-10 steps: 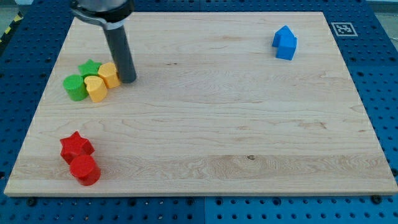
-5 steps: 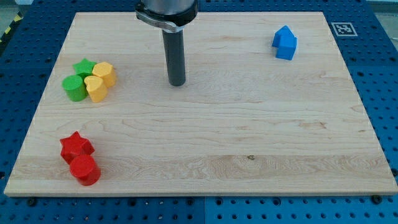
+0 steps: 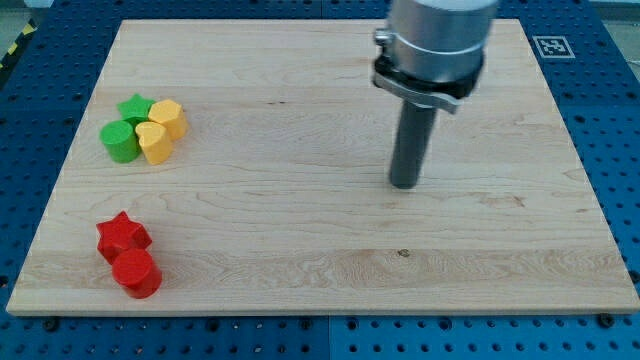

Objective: Move your arm towards the bottom right

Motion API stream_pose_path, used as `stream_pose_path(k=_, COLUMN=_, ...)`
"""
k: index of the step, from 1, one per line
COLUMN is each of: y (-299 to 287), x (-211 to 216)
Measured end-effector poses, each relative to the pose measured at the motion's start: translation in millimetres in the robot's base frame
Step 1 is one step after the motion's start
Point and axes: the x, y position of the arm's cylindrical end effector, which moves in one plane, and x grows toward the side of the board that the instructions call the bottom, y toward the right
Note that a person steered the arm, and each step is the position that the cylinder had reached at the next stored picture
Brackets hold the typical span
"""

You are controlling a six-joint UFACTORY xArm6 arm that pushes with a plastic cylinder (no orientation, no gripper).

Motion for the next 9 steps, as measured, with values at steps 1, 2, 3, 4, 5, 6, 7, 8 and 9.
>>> stream_pose_path(k=1, y=34, x=4)
stream_pose_path(k=2, y=44, x=4)
stream_pose_path(k=3, y=44, x=4)
stream_pose_path(k=4, y=45, x=4)
stream_pose_path(k=5, y=47, x=4)
stream_pose_path(k=6, y=50, x=4)
stream_pose_path(k=7, y=59, x=4)
stream_pose_path(k=8, y=85, x=6)
stream_pose_path(k=9, y=117, x=12)
